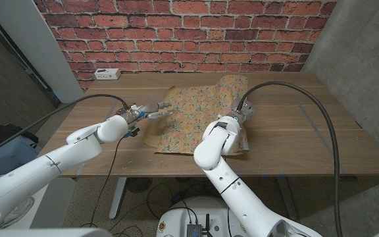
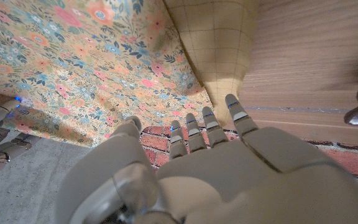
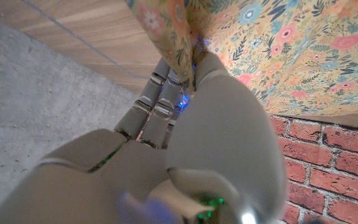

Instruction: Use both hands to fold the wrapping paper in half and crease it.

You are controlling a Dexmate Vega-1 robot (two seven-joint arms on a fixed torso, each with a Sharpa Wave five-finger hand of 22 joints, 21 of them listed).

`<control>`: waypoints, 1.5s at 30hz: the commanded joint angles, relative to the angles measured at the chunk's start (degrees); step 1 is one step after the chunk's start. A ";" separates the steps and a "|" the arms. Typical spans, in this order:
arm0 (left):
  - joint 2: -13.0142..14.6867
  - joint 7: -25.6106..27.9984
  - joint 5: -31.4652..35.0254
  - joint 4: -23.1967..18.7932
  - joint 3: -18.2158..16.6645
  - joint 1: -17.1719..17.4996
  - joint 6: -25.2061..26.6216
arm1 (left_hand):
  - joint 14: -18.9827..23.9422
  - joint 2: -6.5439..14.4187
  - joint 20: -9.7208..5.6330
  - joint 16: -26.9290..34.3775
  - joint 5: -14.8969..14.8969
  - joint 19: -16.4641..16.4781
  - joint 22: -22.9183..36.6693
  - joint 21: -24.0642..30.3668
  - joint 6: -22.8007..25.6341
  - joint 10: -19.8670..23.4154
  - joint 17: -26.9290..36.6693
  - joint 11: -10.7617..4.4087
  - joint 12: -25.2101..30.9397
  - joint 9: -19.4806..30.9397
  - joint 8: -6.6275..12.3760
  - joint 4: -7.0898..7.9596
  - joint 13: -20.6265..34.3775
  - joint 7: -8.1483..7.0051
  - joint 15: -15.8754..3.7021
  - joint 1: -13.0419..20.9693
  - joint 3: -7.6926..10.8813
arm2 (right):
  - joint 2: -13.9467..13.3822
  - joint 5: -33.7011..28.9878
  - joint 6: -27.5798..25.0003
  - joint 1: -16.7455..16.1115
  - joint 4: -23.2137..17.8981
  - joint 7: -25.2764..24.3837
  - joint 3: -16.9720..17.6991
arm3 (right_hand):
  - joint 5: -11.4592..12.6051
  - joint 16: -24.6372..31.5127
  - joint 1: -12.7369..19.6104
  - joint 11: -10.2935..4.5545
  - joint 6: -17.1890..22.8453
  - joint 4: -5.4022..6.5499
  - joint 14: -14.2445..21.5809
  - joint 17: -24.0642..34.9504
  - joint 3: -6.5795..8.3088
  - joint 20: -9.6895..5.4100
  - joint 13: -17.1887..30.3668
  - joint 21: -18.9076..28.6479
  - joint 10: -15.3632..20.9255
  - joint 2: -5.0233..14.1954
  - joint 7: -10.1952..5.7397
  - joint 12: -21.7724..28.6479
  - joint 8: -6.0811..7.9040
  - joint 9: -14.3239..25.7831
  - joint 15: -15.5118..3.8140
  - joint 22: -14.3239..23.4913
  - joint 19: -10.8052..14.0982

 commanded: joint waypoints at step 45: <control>-3.43 -18.97 16.48 0.82 10.99 -11.80 7.16 | 0.20 3.39 -2.91 -0.35 0.45 -0.68 0.28 -2.26 8.36 3.65 0.03 -1.09 -0.77 0.36 -0.29 2.68 0.29 3.46 -2.63 -4.02 4.74 | -6.61 -15.63 23.77 6.72 0.48 11.02 -5.61 | -2.35 -1.49 1.61 -1.60 1.72 0.33 -0.10 2.27 0.64 -3.87 -0.66 1.92 1.01 0.19 -1.85 -0.38 0.00 0.06 -6.15 0.22 -1.72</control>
